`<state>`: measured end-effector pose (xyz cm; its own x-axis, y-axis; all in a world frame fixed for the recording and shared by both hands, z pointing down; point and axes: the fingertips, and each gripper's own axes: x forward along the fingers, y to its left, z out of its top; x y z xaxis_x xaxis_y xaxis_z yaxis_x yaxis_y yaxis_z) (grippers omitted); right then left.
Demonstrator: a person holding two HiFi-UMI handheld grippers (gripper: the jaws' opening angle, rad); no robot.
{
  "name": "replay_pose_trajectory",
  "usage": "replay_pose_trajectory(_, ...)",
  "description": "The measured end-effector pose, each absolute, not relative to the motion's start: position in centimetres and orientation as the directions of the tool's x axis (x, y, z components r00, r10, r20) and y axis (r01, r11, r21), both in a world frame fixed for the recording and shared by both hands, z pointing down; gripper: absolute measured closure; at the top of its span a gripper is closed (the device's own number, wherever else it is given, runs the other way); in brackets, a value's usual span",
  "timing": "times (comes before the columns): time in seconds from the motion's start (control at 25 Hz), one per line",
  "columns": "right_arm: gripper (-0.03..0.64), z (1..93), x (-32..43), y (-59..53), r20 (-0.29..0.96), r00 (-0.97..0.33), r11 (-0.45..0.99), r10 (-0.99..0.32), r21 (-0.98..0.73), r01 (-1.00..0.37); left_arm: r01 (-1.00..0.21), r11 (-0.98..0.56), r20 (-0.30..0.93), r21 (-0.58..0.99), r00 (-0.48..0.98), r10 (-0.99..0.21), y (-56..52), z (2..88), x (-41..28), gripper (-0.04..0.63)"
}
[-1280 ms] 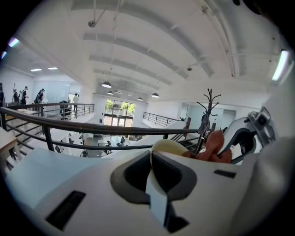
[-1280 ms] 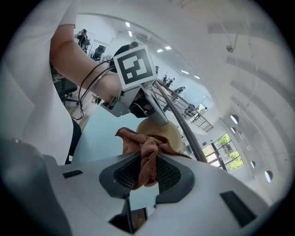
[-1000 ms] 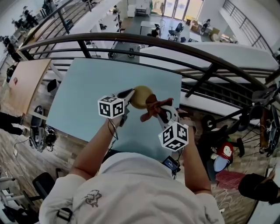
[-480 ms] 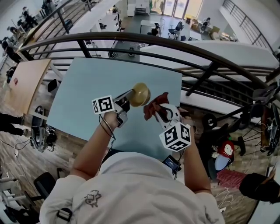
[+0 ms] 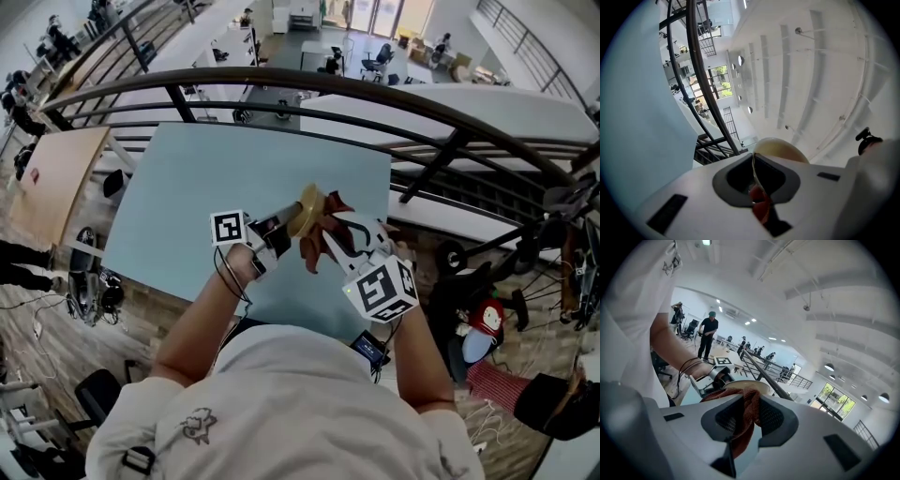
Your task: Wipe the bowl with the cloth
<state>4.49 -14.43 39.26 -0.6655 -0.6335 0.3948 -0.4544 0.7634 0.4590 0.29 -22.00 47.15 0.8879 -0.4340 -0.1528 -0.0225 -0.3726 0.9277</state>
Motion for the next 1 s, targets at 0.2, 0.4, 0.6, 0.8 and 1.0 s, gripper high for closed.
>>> replay_pose_trajectory(0.2, 0.522, 37.3, 5.3, -14.9, 0.352, -0.704, 0.780, -0.617, 0.391, -0.488, 0.019, -0.388, -0.179, 0.921, 0.907, -0.382, -20.9, 46.8, 1.3, 0.572)
replay_pose_trajectory(0.4, 0.522, 35.8, 6.2, -15.9, 0.311, -0.756, 0.816, -0.577, 0.269, -0.512, 0.108, -0.425, -0.240, 0.899, 0.933, -0.270, -19.2, 45.5, 2.7, 0.572)
replay_pose_trajectory(0.6, 0.523, 36.5, 7.0, -17.6, 0.270, -0.793, 0.836, -0.545, 0.110, -0.537, 0.174, -0.493, -0.297, 0.853, 0.937, -0.183, -17.8, 43.6, 3.4, 0.572)
replay_pose_trajectory(0.8, 0.526, 37.7, 6.9, -18.3, 0.250, -0.812, 0.841, -0.527, 0.017, -0.541, 0.264, -0.523, -0.385, 0.811, 0.913, -0.136, -17.4, 41.2, 3.8, 0.571)
replay_pose_trajectory(1.0, 0.526, 39.9, 5.7, -18.0, 0.270, -0.834, 0.854, -0.481, -0.071, -0.516, 0.319, -0.500, -0.474, 0.805, 0.853, -0.219, -19.0, 39.1, 3.1, 0.571)
